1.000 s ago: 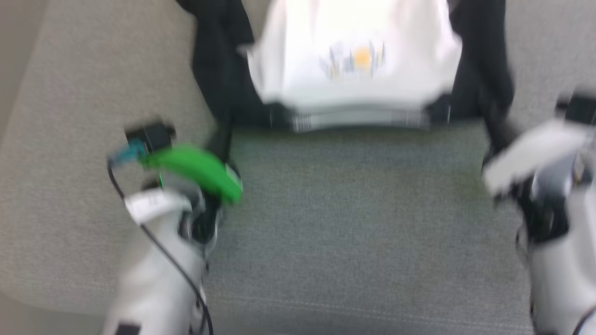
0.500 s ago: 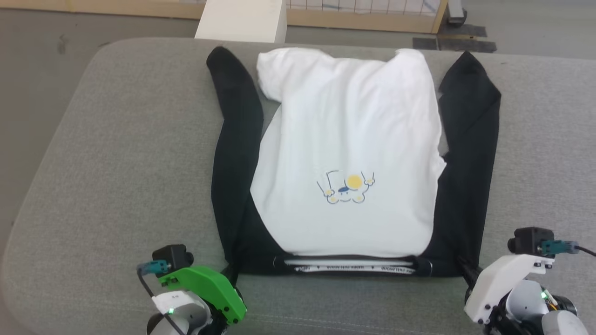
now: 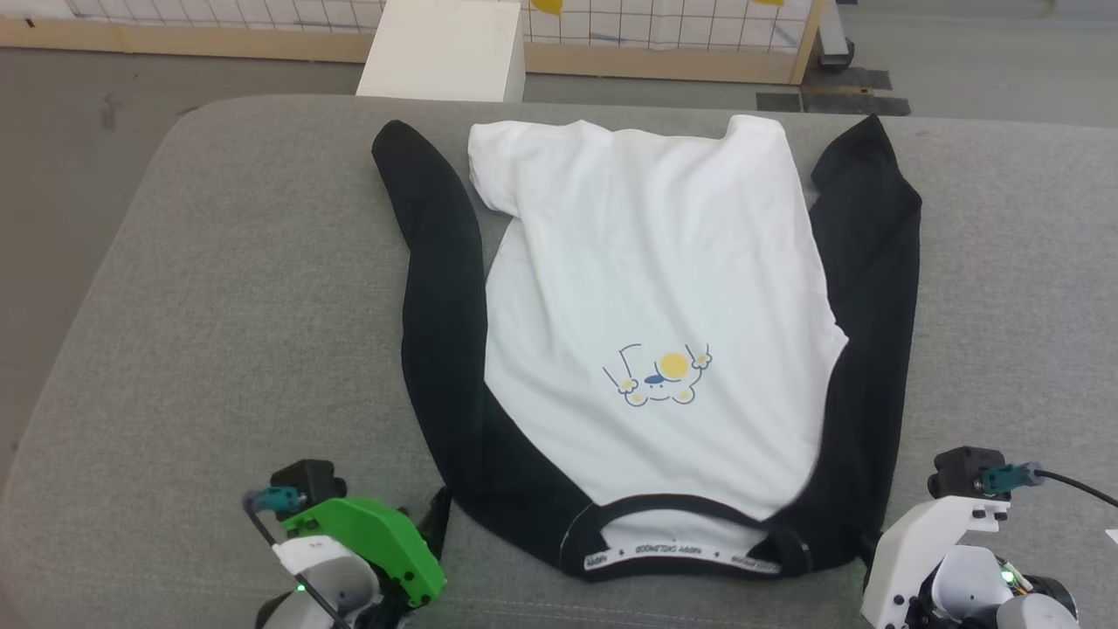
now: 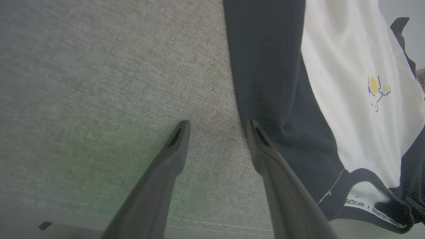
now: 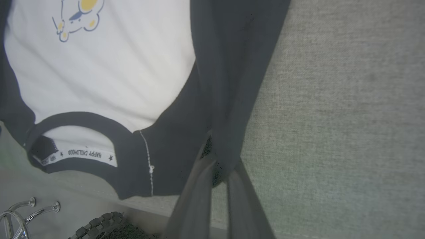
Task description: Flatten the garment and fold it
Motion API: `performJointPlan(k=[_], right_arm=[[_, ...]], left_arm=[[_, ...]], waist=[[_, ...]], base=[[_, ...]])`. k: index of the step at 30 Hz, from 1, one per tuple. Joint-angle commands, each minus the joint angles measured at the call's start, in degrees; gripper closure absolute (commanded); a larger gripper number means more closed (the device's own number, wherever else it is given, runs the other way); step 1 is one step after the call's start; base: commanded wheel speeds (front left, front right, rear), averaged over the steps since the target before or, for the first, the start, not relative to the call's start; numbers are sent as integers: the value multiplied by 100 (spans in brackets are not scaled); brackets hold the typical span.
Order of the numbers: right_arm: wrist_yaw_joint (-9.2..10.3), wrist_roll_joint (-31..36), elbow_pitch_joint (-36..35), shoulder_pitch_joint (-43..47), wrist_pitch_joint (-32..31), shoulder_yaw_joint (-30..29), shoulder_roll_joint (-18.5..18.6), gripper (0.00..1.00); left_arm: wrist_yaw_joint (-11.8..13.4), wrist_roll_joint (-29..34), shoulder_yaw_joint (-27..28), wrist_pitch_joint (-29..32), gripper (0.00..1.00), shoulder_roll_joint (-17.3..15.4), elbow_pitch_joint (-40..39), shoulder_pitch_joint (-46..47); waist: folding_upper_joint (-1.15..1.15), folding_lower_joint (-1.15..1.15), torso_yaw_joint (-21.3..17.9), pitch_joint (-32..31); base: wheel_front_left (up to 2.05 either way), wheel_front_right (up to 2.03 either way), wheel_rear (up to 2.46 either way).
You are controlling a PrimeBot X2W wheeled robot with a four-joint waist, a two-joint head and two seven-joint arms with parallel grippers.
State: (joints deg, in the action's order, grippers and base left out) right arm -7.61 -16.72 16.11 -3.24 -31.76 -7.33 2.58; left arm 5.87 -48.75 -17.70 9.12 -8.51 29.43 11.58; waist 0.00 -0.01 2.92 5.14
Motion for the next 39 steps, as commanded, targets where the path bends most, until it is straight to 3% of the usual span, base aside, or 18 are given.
performJointPlan(k=[1, 7, 11, 16, 19, 24, 29, 39], right_arm=[[12, -88, 26, -8, -9, 16, 32, 0], [12, -412, -349, 28, -33, -28, 31, 0], [12, -736, -970, 50, -189, -417, 31, 0], [12, -591, -1756, -504, -379, -1087, 87, 0], [12, -386, -1810, -1155, -471, -1276, 216, 0], [12, 78, -1261, -2509, -515, -1206, 604, 0], [12, 592, -410, -3882, -583, -1054, 973, 0], [12, 1801, 903, -5593, -965, -993, 1398, 0]], left_arm=[[105, -33, 57, 58, 0, -144, 41, -98], [314, -64, 283, 74, 0, -439, -504, -187], [404, 59, 487, -261, 0, -657, -1106, -175], [370, 568, 694, -1338, 0, -894, -1924, -99], [306, 867, 795, -2059, 0, -909, -2273, -28], [257, 1702, 961, -2400, 0, -909, -2869, 202], [88, 2567, 1277, -2410, 0, -609, -3551, 453], [-438, 3155, 1469, -2411, 0, 147, -3839, 862]], waist=[[0, 1, -28, -50], [0, 1, -51, -116], [0, 1, -27, -79], [0, 1, -77, 227], [0, 1, -108, 547], [0, 1, -70, 1267], [0, 1, 110, 2035], [0, 1, 558, 3202]], base=[[0, 0, 0], [0, 0, 0], [0, 0, 0], [0, 0, 0], [0, 0, 0], [0, 0, 0], [0, 0, 0], [0, 0, 0]])
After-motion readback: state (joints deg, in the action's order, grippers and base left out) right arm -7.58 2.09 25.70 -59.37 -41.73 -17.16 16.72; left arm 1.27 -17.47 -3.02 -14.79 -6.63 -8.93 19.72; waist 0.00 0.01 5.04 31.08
